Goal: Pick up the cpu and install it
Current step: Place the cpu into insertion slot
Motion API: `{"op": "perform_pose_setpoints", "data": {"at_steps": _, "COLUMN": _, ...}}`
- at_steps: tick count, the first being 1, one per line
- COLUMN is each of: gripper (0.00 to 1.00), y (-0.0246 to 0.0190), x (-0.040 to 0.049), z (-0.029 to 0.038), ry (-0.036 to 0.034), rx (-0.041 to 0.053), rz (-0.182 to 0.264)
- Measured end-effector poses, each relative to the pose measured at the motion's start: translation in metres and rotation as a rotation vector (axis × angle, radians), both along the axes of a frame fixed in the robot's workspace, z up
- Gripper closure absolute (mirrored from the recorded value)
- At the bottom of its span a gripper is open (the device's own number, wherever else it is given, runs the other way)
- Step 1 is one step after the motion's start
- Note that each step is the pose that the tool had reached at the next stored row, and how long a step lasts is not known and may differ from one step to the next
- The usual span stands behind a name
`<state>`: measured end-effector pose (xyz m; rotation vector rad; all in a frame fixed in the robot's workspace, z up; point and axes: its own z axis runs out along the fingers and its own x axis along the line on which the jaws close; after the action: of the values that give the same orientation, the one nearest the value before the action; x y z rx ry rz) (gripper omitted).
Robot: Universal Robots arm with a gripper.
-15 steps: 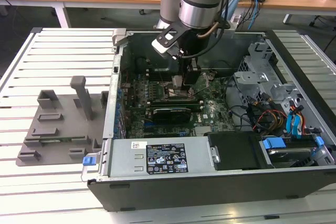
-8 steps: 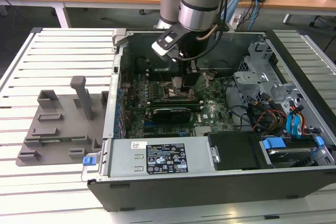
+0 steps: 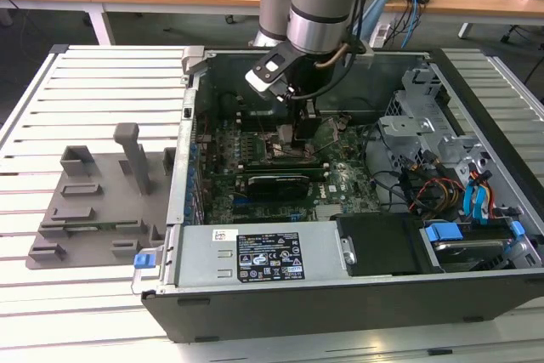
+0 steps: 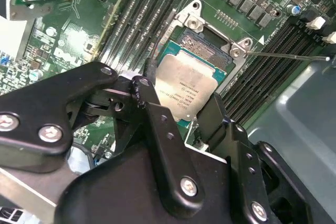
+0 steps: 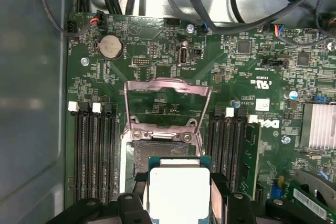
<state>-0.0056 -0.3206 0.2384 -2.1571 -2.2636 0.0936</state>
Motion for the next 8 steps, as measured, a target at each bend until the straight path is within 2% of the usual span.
{"op": "perform_pose_setpoints", "data": {"at_steps": 3, "gripper": 0.45, "y": 0.0077, "x": -0.0016, "z": -0.0008, "ry": 0.0, "rx": 0.0, "rz": 0.0}}
{"op": "perform_pose_setpoints", "data": {"at_steps": 8, "gripper": 0.45, "y": 0.0086, "x": -0.0023, "z": -0.0035, "ry": 0.0, "rx": 0.0001, "rz": 0.0}}
